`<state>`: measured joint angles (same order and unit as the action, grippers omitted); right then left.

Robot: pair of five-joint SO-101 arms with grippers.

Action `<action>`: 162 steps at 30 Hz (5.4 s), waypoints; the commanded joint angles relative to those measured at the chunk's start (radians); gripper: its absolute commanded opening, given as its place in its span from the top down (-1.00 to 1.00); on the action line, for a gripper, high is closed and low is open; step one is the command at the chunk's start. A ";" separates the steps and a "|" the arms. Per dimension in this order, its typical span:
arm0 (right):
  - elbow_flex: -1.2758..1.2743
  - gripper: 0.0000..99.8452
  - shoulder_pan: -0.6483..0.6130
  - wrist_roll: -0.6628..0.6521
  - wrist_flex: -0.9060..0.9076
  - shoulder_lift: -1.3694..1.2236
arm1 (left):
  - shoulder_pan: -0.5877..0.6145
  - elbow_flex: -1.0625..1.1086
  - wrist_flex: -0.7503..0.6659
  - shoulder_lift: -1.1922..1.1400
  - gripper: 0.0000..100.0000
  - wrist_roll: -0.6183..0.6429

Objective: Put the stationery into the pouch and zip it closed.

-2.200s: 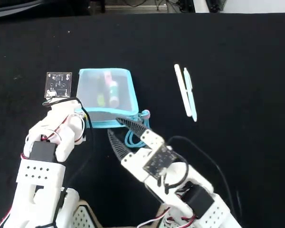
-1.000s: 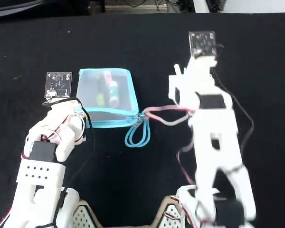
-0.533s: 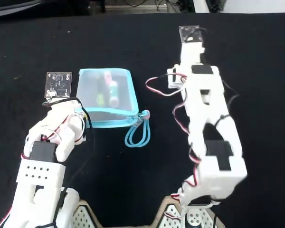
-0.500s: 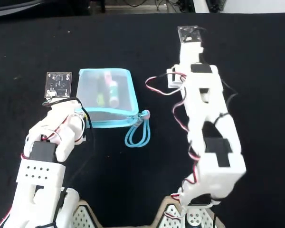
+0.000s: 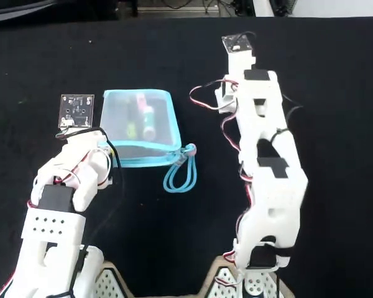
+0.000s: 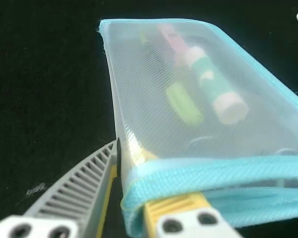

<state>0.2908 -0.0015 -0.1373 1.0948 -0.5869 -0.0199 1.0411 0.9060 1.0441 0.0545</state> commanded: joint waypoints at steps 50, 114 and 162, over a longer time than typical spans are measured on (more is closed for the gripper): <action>-0.455 0.97 0.032 -0.164 0.187 0.334 | 0.007 -0.015 -0.003 0.000 0.94 0.009; -0.582 0.70 -0.127 -0.172 0.035 0.298 | 0.007 -0.013 -0.002 0.000 0.94 0.009; -0.796 0.98 -0.655 0.077 0.040 1.840 | 0.007 -0.013 -0.002 -0.009 0.94 0.009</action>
<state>-0.4258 -0.6153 -0.0729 1.3172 1.1715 -0.0199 1.0411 0.9060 1.0441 0.0545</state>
